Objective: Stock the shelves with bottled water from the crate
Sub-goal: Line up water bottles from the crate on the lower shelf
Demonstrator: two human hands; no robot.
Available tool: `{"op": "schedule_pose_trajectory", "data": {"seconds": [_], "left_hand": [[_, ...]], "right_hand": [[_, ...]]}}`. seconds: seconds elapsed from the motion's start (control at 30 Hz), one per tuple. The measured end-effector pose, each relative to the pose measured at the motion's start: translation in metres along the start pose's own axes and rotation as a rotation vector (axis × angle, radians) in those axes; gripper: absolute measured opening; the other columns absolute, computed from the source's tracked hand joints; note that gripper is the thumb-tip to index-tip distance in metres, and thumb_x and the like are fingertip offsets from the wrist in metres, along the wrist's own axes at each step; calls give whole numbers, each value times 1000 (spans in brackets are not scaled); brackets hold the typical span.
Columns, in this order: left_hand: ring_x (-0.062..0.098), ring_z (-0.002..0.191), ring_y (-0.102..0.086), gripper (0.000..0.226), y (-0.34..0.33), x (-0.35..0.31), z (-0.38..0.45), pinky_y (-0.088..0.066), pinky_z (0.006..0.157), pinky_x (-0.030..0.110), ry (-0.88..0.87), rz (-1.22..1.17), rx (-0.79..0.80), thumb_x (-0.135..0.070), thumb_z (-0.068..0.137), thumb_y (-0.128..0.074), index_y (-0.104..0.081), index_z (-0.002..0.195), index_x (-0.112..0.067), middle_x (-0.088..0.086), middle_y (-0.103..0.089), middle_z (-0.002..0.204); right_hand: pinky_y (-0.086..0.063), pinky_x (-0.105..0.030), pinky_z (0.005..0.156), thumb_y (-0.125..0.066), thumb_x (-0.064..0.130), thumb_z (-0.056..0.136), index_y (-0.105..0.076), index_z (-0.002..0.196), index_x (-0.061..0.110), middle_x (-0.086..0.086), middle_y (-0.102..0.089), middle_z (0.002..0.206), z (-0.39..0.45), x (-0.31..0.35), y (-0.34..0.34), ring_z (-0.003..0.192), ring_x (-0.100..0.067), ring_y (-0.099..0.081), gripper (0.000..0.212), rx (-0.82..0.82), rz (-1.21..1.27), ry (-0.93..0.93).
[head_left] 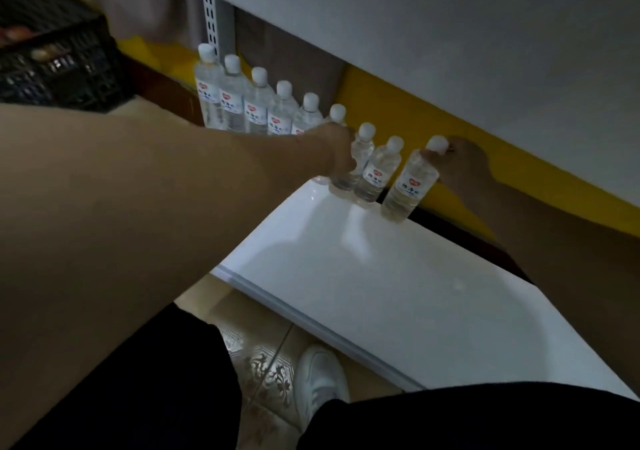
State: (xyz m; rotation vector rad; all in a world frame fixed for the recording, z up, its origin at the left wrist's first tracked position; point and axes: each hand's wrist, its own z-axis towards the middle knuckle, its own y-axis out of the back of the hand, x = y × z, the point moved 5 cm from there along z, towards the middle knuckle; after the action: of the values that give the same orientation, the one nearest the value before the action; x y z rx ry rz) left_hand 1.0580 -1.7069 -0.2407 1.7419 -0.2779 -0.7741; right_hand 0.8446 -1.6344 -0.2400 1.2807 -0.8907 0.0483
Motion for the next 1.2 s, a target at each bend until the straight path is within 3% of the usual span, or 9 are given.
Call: {"op": "schedule_pose_trajectory", "data": {"seconds": [0.1, 0.27, 0.5, 0.97, 1.2], "left_hand": [[34, 117, -54, 43, -3, 12, -1, -45, 87, 39, -1, 49, -69, -27, 95, -52, -48, 133, -9, 17, -52, 129], [36, 127, -47, 60, -22, 26, -8, -43, 99, 46, -1, 189, 20, -28, 93, -55, -33, 148, -15, 16, -45, 140], [35, 130, -44, 70, -35, 11, 3, -44, 103, 46, -66, 198, 58, -29, 93, -54, -21, 153, -13, 16, -41, 144], [31, 129, -44, 70, -45, -3, 3, -43, 99, 41, -125, 195, 44, -27, 92, -56, -22, 153, -17, 11, -41, 145], [32, 127, -47, 68, -51, -1, 4, -46, 99, 43, -131, 220, 73, -25, 92, -55, -25, 151, -16, 11, -44, 142]], "right_hand": [[-52, -51, 91, -68, 38, 90, -54, 132, 9, -15, -58, 131, 8, -6, -19, 112, -36, -60, 53, 10, 42, -72], [-47, -51, 100, -69, 29, 91, -48, 140, 8, -15, -44, 147, 15, -21, -41, 129, -37, -48, 58, -31, 146, -223], [-51, -52, 96, -73, 27, 87, -55, 133, 9, -16, -52, 139, 24, -23, -41, 121, -38, -54, 52, -93, 220, -292], [-50, -53, 96, -72, 25, 89, -57, 130, 10, -16, -54, 137, 30, -37, -59, 121, -40, -54, 47, -89, 230, -374], [-44, -49, 103, -60, 34, 96, -43, 143, 12, -15, -45, 145, 38, -37, -63, 129, -38, -47, 54, -12, 98, -339]]}}
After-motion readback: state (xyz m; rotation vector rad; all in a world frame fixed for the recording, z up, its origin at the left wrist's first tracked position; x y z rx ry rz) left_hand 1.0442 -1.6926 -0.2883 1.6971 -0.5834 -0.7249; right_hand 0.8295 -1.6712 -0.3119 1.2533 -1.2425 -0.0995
